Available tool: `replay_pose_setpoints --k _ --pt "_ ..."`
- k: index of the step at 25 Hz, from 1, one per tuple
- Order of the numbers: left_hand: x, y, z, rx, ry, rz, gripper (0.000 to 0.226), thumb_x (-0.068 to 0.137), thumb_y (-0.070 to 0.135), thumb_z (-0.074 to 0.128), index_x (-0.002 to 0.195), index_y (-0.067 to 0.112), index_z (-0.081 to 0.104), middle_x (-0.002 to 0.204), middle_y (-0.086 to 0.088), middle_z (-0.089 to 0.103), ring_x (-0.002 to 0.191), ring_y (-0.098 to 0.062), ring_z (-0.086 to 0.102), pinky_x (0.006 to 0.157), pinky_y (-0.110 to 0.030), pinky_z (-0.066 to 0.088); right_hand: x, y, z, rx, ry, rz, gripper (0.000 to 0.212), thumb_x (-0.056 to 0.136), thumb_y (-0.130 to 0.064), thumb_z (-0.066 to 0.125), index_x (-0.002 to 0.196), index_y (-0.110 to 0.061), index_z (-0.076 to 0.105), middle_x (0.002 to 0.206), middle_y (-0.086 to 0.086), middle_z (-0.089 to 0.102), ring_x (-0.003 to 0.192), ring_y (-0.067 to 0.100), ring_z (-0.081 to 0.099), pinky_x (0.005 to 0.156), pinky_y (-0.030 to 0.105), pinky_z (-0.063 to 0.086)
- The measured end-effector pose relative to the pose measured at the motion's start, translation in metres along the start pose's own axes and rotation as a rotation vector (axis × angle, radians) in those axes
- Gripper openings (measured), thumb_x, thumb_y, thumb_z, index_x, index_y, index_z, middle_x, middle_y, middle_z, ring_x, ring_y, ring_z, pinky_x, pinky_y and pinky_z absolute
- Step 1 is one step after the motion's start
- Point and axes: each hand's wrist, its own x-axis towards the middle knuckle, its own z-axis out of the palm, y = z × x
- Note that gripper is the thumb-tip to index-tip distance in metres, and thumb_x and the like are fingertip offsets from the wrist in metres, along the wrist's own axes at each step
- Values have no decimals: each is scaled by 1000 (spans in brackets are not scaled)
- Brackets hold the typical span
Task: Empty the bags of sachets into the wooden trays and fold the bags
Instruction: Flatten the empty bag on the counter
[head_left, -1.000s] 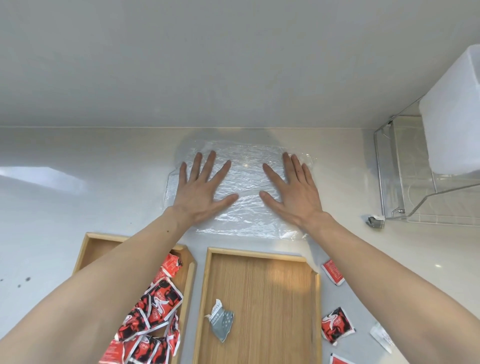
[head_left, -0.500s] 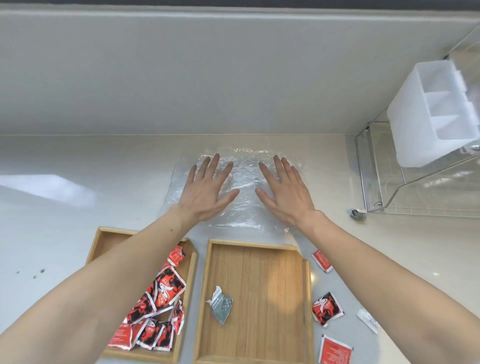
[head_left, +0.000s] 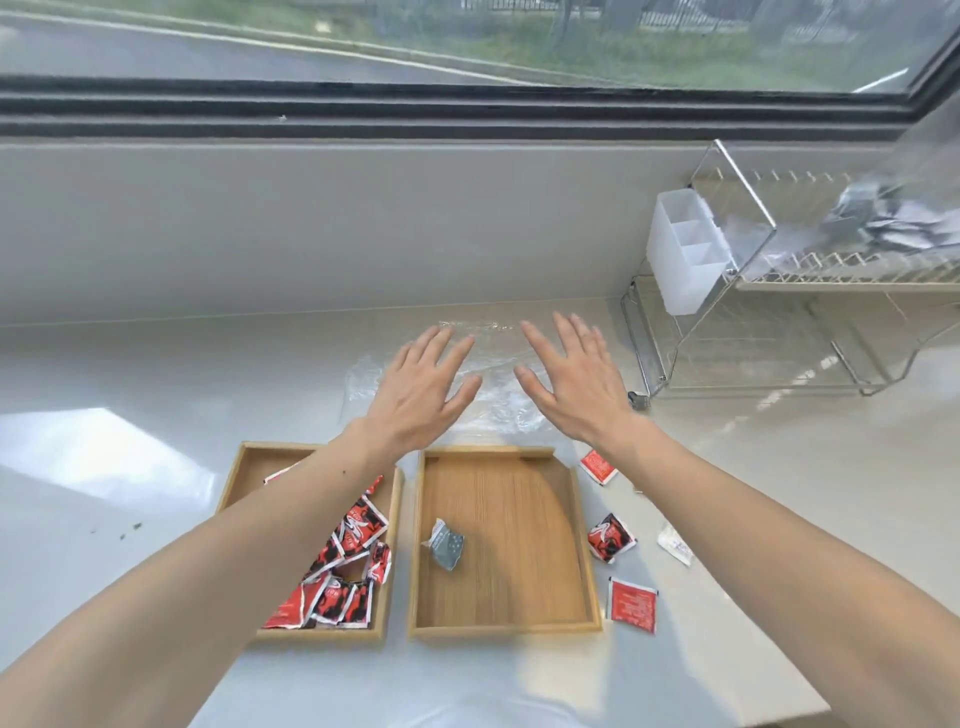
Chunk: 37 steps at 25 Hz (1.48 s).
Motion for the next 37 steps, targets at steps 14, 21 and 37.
replay_pose_setpoints --k 14,21,37 --pt "6 137 -83 36 106 402 68 95 57 20 149 19 37 154 -13 37 146 -32 28 118 -45 19 -122 35 -137 -154 249 293 65 94 -61 20 151 -32 30 156 18 31 147 33 21 120 50 12" --pt "27 265 -87 59 148 455 67 96 58 20 150 20 33 154 -11 37 145 -30 30 118 -41 22 -193 137 -191 -97 358 378 58 98 -55 32 151 -31 28 156 18 30 146 34 24 120 52 15" --pt "160 466 -94 74 219 521 60 101 50 35 150 16 33 152 -9 41 138 -28 40 112 -44 31 -212 336 -288 102 513 497 60 98 -52 35 151 -26 27 151 13 39 138 32 37 113 49 31"
